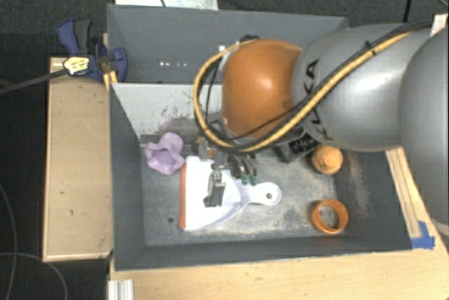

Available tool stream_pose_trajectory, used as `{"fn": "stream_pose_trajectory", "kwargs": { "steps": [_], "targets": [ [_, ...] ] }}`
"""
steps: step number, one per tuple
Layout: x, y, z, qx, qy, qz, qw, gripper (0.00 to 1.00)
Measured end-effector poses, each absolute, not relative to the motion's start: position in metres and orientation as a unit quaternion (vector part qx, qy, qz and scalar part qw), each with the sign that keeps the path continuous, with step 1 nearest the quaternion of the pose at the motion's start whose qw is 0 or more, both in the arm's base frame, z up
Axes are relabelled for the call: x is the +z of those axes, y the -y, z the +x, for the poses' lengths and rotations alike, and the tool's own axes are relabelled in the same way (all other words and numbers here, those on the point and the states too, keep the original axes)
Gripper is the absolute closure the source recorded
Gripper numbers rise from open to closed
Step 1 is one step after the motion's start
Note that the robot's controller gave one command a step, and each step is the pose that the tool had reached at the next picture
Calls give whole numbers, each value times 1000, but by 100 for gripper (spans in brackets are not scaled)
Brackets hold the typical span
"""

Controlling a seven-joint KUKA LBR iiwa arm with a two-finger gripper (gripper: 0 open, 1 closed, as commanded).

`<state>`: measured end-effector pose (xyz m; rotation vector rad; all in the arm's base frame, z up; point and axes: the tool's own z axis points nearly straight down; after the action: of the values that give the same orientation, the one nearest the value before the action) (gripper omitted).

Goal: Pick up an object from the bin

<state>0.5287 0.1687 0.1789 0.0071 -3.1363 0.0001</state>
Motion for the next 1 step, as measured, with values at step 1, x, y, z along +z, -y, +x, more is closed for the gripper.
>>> {"fn": "stream_pose_trajectory", "kwargs": {
  "steps": [1],
  "targets": [
    [184,-168,530,-1,1000,-1,-1,0]
  ]
}}
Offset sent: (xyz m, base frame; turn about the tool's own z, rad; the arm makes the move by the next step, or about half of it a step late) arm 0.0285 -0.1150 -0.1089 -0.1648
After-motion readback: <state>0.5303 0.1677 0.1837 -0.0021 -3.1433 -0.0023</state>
